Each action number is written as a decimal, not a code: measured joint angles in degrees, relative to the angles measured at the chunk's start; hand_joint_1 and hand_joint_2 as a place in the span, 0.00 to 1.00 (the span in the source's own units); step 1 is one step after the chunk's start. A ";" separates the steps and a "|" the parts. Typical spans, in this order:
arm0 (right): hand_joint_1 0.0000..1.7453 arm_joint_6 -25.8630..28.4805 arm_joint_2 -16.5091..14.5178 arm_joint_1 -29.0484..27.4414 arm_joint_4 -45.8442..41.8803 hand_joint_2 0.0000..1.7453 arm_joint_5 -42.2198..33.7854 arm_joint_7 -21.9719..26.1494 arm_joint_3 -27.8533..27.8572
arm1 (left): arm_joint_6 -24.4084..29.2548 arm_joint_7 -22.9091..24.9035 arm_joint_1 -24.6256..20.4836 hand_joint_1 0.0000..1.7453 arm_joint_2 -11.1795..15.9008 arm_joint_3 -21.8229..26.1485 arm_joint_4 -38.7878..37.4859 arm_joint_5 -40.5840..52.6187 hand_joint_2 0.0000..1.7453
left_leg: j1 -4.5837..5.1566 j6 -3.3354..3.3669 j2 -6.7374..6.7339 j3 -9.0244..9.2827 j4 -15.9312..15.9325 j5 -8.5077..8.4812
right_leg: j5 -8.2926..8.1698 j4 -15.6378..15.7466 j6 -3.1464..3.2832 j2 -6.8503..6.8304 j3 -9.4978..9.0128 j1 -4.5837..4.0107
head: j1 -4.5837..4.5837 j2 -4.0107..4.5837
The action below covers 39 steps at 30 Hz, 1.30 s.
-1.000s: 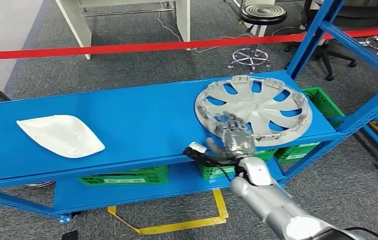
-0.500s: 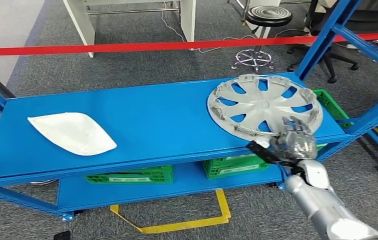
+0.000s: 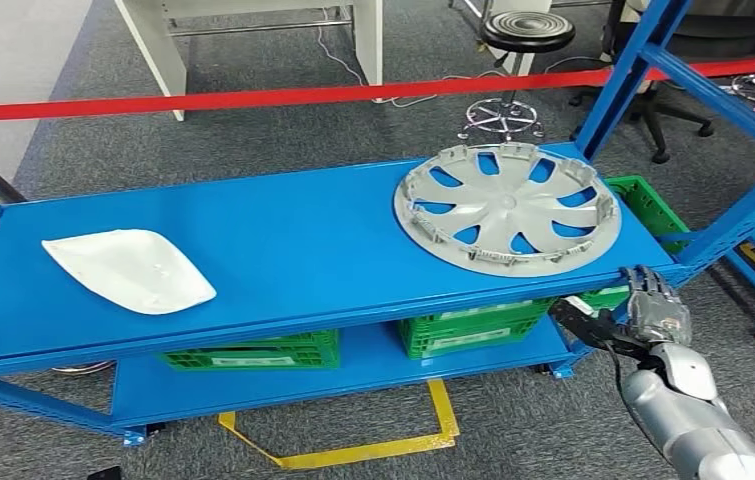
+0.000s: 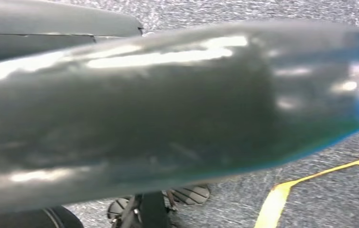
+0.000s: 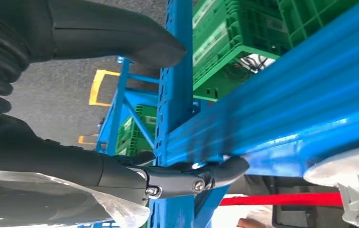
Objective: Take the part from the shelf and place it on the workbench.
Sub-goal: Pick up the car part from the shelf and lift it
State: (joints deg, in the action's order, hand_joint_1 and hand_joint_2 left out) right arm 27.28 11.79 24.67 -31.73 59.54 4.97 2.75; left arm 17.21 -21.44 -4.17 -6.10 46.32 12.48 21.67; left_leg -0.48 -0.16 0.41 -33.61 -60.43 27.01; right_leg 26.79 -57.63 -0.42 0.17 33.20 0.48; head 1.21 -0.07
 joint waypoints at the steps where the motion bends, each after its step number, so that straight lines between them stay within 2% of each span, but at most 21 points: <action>1: 0.03 -0.34 0.20 0.11 0.23 1.00 0.00 0.32 0.21 | -0.17 -0.25 -0.03 0.00 0.06 0.06 0.00 0.03 0.00 | 0.10 0.26 0.01 0.68 1.54 -0.20 | -0.01 0.00 -0.29 0.01 0.05 -0.09 | -0.03 0.00; 5: 0.00 0.17 0.64 0.13 0.92 1.00 0.20 1.54 0.87 | -0.71 -0.71 -0.07 0.00 0.01 0.17 0.00 0.36 0.00 | 0.07 1.68 -0.06 0.88 2.58 -0.49 | 0.61 -0.60 -1.49 0.04 0.60 0.03 | -0.15 0.00; 7: 0.00 0.82 0.66 -0.07 1.02 1.00 0.27 2.37 1.09 | -0.79 -0.76 -0.18 0.00 -0.07 0.25 0.00 0.53 0.00 | -0.07 2.26 -0.15 0.88 2.89 -0.77 | 3.60 -5.47 -1.85 0.02 3.03 0.15 | -0.40 0.00; 9: 0.00 1.54 0.54 -0.78 0.88 1.00 0.44 3.20 1.12 | -0.78 -0.74 -0.20 0.00 -0.14 0.45 0.00 0.57 0.00 | -0.03 2.45 -0.15 0.77 2.87 -0.79 | 7.00 -13.21 -2.12 0.00 6.57 0.20 | -0.60 0.00; 10: 0.00 2.07 0.35 -1.39 0.41 1.00 0.64 3.46 1.12 | -0.76 -0.70 -0.15 0.00 -0.24 0.59 0.00 0.58 0.00 | -0.02 2.46 -0.13 0.77 2.86 -0.77 | 7.56 -15.64 -2.23 0.00 7.69 0.23 | -0.59 0.00; 11: 0.00 2.55 0.00 -2.13 -0.57 0.75 0.98 3.41 1.10 | -0.73 -0.65 -0.12 0.00 -0.34 0.76 0.00 0.58 0.00 | -0.04 2.44 -0.10 0.79 2.83 -0.75 | 7.01 -15.92 -2.30 -0.01 7.82 0.25 | -0.62 0.00; 12: 0.00 2.89 -0.42 -3.00 -2.05 0.50 1.37 3.07 1.08 | -0.71 -0.61 -0.09 0.00 -0.48 0.92 0.00 0.58 0.00 | -0.08 2.36 -0.06 0.85 2.79 -0.70 | 5.37 -13.68 -2.31 -0.04 6.74 0.31 | -0.62 0.00; 14: 0.00 3.12 -1.56 -4.95 -6.14 0.00 2.19 2.24 0.80 | -0.68 -0.60 -0.12 0.00 -0.71 1.16 0.00 0.61 0.00 | -0.01 1.95 0.01 0.85 2.54 -0.43 | 1.79 -5.82 -2.32 -0.09 2.79 0.50 | -0.64 0.01; 16: 0.00 3.20 -2.86 -7.15 -10.74 0.00 2.77 1.67 0.10 | -0.67 -0.62 -0.17 0.00 -0.86 1.37 0.00 0.68 0.00 | 0.27 1.35 0.04 0.57 2.10 -0.23 | 0.68 -1.07 -2.05 -0.05 0.29 0.59 | -0.60 0.00; 20: 0.00 3.32 -4.77 -11.21 -20.31 0.00 3.54 0.90 -2.05 | -0.70 -0.67 -0.10 0.00 -0.98 1.78 0.00 1.25 0.00 | 0.33 0.28 0.05 0.16 1.34 0.39 | 0.95 -0.81 -0.86 -0.10 0.11 0.62 | -0.59 -0.01; 22: 0.00 3.59 -5.19 -11.88 -24.29 0.00 3.95 0.95 -3.12 | -0.82 -0.69 -0.16 0.00 -0.99 2.00 0.00 1.68 0.00 | 0.22 -0.32 -0.01 -1.61 -2.91 3.08 | 0.91 -0.72 -0.18 -0.17 0.05 0.78 | -0.44 0.00; 24: 0.00 4.10 -5.31 -11.92 -27.20 0.00 4.64 1.03 -4.07 | -1.02 -0.69 -0.17 0.00 -1.09 2.08 -0.01 2.32 0.00 | 0.16 -0.61 -0.03 -5.09 -10.70 6.57 | 0.97 -0.73 0.15 -0.20 0.03 0.70 | -0.36 0.00; 25: 0.00 4.32 -5.34 -11.74 -28.21 0.00 4.99 1.05 -4.50 | -1.14 -0.67 -0.15 0.00 -1.15 2.08 -0.01 2.65 0.00 | 0.15 -0.64 -0.04 -6.47 -13.67 7.41 | 0.99 -0.73 0.19 -0.20 0.00 0.65 | -0.37 0.00; 26: 0.00 4.46 -5.34 -11.36 -28.96 0.00 5.33 1.04 -4.94 | -1.29 -0.64 -0.14 0.00 -1.20 2.08 -0.01 3.02 0.00 | 0.15 -0.57 -0.04 -7.03 -14.73 7.14 | 1.00 -0.74 0.21 -0.18 -0.04 0.60 | -0.36 0.00; 27: 0.00 4.52 -5.34 -10.71 -29.34 0.00 5.59 1.00 -5.32 | -1.48 -0.61 -0.15 0.00 -1.21 2.08 -0.01 3.34 0.00 | 0.16 -0.42 -0.04 -6.57 -13.52 5.78 | 1.02 -0.75 0.22 -0.13 -0.11 0.58 | -0.37 0.00; 29: 0.00 4.52 -5.34 -8.47 -29.53 0.00 6.34 0.76 -6.17 | -1.87 -0.60 -0.31 0.00 -1.22 2.08 0.00 4.09 0.00 | 0.23 0.12 -0.07 -3.40 -6.10 1.50 | 1.04 -0.76 0.17 -0.02 -0.24 0.53 | -0.36 0.01; 31: 0.00 4.36 -5.34 -5.33 -28.86 0.00 7.18 0.46 -7.11 | -2.24 -0.60 -0.59 0.00 -1.23 2.05 0.00 4.85 0.00 | 0.40 0.55 -0.13 -0.76 0.24 -0.71 | 1.05 -0.86 -0.15 0.08 -0.08 0.33 | -0.41 0.00; 34: 0.00 3.45 -5.34 -0.04 -26.05 0.00 7.92 0.02 -8.56 | -2.72 -0.58 -0.80 0.00 -1.30 1.98 0.00 5.84 0.00 | 0.47 1.04 -0.19 -0.49 1.75 -0.77 | 0.83 -0.74 -1.05 0.13 0.32 0.25 | -0.48 0.00; 36: 0.00 2.38 -5.36 3.80 -23.18 0.00 7.84 -0.12 -9.52 | -2.97 -0.52 -0.92 0.00 -1.34 1.91 0.00 6.57 0.00 | 0.27 1.74 -0.26 -0.45 2.23 -1.18 | 1.90 -2.10 -1.57 0.04 1.23 0.35 | -0.53 0.01; 37: 0.00 1.44 -5.37 5.97 -21.10 0.00 7.39 0.06 -9.87 | -3.12 -0.47 -1.03 0.00 -1.34 1.82 0.00 7.04 0.00 | 0.16 2.05 -0.30 -0.46 2.44 -1.38 | 3.26 -4.41 -1.75 -0.02 2.42 0.39 | -0.57 0.01; 39: 0.00 -1.55 -5.28 10.37 -16.09 0.00 5.58 1.38 -10.25 | -3.42 -0.30 -1.19 0.00 -1.26 1.51 0.00 7.92 0.00 | 0.18 2.34 -0.29 -0.63 2.45 -1.51 | 6.68 -11.88 -1.99 -0.09 5.99 0.43 | -0.65 0.01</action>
State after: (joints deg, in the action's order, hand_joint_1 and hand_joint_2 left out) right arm 25.74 6.51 35.03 -47.82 65.12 6.35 -7.50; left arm 13.79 -21.74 -5.36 -7.37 47.83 12.48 29.58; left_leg -0.30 2.17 0.12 -34.24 -57.98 25.50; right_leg 33.46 -69.52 -2.41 0.09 39.19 0.91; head 0.56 -0.07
